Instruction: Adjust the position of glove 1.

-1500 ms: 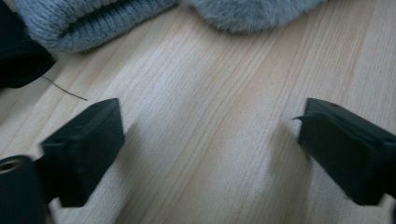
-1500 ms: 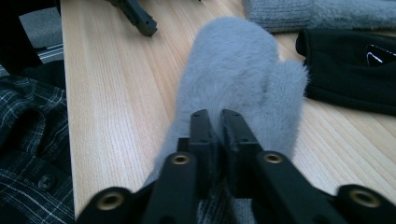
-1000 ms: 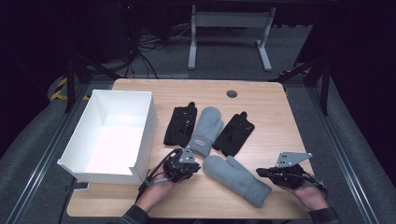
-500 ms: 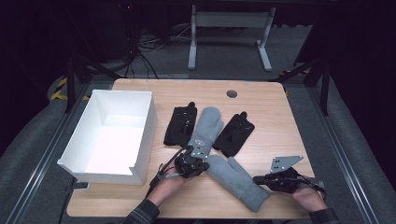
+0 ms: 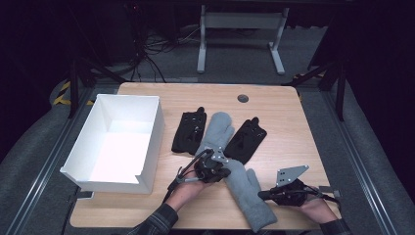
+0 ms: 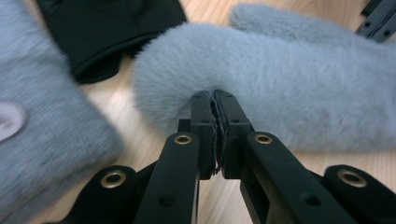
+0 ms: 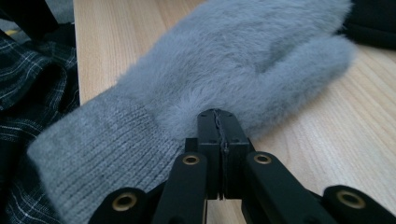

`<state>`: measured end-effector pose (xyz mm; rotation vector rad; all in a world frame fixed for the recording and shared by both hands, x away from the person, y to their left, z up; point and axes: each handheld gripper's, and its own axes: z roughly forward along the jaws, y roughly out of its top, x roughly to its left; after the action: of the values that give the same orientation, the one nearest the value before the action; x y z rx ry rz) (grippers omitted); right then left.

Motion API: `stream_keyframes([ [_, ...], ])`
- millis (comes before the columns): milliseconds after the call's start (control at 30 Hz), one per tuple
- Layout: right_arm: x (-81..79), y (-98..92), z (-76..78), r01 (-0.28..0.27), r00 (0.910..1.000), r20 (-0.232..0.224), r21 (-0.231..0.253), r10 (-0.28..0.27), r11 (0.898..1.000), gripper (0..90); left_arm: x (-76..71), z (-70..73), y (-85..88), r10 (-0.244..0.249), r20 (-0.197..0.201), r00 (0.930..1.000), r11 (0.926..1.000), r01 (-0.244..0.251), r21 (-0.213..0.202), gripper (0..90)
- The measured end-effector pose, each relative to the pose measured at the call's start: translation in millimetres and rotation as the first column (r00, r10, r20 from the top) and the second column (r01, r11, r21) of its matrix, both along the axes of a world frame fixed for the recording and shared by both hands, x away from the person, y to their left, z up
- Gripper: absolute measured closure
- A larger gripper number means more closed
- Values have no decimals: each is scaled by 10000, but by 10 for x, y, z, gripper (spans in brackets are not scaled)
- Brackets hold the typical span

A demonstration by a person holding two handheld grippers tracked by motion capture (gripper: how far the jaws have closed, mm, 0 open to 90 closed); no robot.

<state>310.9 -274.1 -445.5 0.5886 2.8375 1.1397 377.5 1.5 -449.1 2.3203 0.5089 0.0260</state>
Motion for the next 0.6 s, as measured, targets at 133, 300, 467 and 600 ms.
stream_keyframes([
  [133, -22, 90, 4, -398, 9992, -50, 54, 398, 9992, 900, -8, 10, -90, -387, -182, 9991, 9992, 389, 89, 871],
  [300, -38, 178, -20, -688, 9975, -137, 202, 691, 9974, 900, -3, 15, -179, -605, -44, 9982, 9981, 605, 74, 870],
  [467, -9, 320, -12, -807, 9967, 53, 201, 806, 9965, 900, 62, 29, -256, -666, -151, 9977, 9978, 665, -80, 871],
  [600, 19, 425, -14, -925, 9956, 173, 207, 921, 9955, 900, 91, 21, -258, -660, -138, 9977, 9977, 658, -131, 870],
])
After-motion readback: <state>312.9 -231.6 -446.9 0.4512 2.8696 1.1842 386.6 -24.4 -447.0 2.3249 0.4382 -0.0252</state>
